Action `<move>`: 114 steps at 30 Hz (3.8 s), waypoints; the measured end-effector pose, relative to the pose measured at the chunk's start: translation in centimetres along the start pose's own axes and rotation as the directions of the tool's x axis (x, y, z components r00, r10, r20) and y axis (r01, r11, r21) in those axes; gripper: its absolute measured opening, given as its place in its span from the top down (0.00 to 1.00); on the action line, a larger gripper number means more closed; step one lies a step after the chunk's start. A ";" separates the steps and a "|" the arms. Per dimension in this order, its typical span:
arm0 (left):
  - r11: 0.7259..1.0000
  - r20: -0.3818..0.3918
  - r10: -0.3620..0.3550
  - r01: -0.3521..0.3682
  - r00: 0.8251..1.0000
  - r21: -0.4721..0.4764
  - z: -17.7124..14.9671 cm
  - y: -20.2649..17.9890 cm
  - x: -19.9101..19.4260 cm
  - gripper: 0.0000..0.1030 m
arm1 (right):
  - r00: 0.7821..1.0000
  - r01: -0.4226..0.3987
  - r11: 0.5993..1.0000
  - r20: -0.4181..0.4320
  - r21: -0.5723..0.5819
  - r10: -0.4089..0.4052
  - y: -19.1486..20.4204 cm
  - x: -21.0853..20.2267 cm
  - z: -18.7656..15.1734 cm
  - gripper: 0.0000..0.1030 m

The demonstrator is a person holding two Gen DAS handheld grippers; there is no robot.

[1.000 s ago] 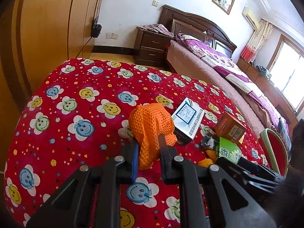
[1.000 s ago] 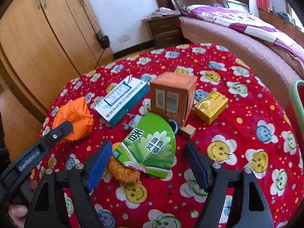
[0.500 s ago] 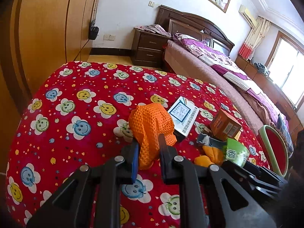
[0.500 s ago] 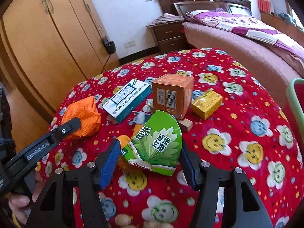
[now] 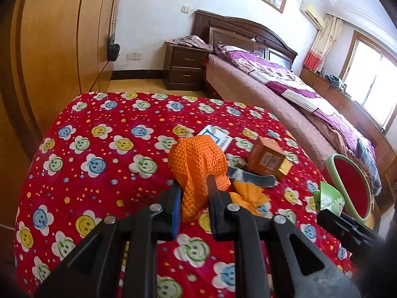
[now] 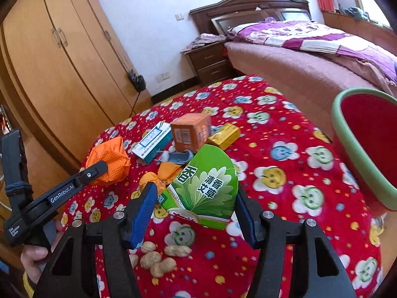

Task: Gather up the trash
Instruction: 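Grasp the green paper packet with the right tool while the left tool holds the mesh bag, then carry both items over the red bucket and open both tools to drop them, then move both open tools back toward the trash on the quilt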

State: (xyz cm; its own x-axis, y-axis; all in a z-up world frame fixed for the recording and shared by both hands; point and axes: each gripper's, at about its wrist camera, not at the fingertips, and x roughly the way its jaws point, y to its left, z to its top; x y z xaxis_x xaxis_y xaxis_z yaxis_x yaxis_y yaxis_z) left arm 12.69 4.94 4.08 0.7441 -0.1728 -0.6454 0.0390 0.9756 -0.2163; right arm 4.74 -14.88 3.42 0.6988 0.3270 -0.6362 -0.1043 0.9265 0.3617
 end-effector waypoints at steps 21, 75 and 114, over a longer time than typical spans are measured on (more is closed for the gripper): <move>0.987 -0.018 -0.121 0.122 0.993 0.108 -0.5 -9.6 -2.8 0.83 | 0.980 0.104 0.991 0.162 0.088 -0.117 -6.9 -8.5 -0.1 0.39; 0.851 -0.213 -0.374 0.425 0.903 0.309 -1.6 -31.7 5.6 0.83 | 0.904 0.249 0.887 0.235 0.389 -0.357 -24.8 -13.2 -0.5 0.30; 0.961 -0.154 -0.173 0.201 0.973 0.188 -1.8 -16.9 0.0 0.64 | 0.944 0.225 0.916 0.156 0.333 -0.289 -17.1 -13.4 -3.0 0.30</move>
State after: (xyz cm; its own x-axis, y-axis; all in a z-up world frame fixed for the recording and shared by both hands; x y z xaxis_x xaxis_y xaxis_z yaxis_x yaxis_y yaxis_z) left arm 10.83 -11.85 6.40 0.6145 -0.3577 -0.7032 0.3123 0.9288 -0.1996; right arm -4.95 -34.49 3.70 0.8005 0.0119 -0.5992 0.2975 0.8601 0.4144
